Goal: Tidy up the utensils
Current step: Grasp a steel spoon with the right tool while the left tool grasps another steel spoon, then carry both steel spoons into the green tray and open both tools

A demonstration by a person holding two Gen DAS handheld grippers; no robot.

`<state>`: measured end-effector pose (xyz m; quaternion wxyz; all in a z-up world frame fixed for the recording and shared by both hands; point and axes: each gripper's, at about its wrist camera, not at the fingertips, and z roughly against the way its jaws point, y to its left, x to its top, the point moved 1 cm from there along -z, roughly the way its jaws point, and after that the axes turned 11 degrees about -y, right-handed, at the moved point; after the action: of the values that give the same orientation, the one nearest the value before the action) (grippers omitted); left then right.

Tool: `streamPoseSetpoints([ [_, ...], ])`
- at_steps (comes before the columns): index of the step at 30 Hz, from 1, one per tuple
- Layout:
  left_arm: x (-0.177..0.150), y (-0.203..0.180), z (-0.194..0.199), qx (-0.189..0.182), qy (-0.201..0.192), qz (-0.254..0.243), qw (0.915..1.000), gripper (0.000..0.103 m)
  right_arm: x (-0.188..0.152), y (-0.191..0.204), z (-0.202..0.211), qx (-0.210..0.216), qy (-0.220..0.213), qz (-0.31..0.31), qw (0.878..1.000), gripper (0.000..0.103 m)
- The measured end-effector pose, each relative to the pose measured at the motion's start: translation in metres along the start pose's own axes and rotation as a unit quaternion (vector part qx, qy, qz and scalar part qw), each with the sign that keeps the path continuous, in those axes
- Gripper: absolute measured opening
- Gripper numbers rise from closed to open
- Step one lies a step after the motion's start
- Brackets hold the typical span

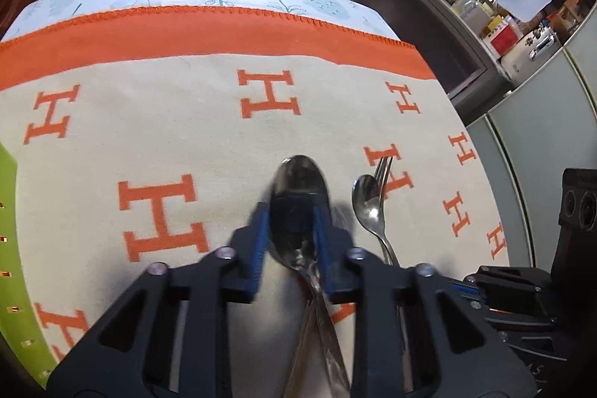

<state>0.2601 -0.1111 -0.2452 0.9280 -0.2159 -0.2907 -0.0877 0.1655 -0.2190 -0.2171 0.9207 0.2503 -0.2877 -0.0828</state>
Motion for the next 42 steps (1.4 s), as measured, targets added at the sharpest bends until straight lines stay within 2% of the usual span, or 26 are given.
streamPoseSetpoints([
  [1, 0.000, 0.001, -0.002, -0.004, 0.000, 0.005, 1.0000, 0.006, 0.000, -0.001, 0.000, 0.001, 0.000, -0.002, 1.000, 0.004],
  [4, -0.001, 0.009, -0.001, -0.019, -0.001, 0.036, 0.9992, 0.003, -0.001, -0.001, 0.001, 0.002, -0.001, -0.004, 1.000, 0.004],
  [9, -0.001, 0.009, 0.011, 0.001, -0.004, 0.056, 0.9984, 0.000, -0.001, 0.003, 0.007, 0.011, -0.004, -0.007, 1.000, 0.004],
  [12, -0.001, 0.010, 0.028, -0.002, -0.009, 0.071, 0.9974, 0.000, -0.002, 0.009, 0.012, 0.020, -0.006, -0.008, 1.000, 0.004],
  [19, -0.004, 0.007, 0.095, -0.011, -0.046, 0.073, 0.9962, 0.000, -0.007, 0.031, 0.027, 0.044, -0.006, -0.001, 0.999, 0.004],
  [26, -0.010, 0.020, 0.183, -0.003, -0.097, 0.071, 0.9928, 0.000, -0.016, 0.081, 0.038, 0.067, -0.003, 0.048, 0.997, 0.004],
  [30, -0.017, 0.035, 0.234, 0.016, -0.110, 0.068, 0.9914, 0.000, -0.022, 0.119, 0.047, 0.091, 0.000, 0.084, 0.992, 0.004],
  [35, -0.031, 0.060, 0.298, 0.073, -0.117, 0.052, 0.9891, 0.000, -0.032, 0.168, 0.041, 0.120, 0.012, 0.114, 0.986, 0.003],
  [39, -0.040, 0.089, 0.334, 0.121, -0.125, 0.055, 0.9832, 0.000, -0.042, 0.202, 0.017, 0.124, 0.031, 0.116, 0.985, 0.002],
  [42, -0.041, 0.110, 0.342, 0.152, -0.124, 0.058, 0.9788, 0.000, -0.050, 0.219, -0.010, 0.113, 0.047, 0.111, 0.986, 0.002],
])
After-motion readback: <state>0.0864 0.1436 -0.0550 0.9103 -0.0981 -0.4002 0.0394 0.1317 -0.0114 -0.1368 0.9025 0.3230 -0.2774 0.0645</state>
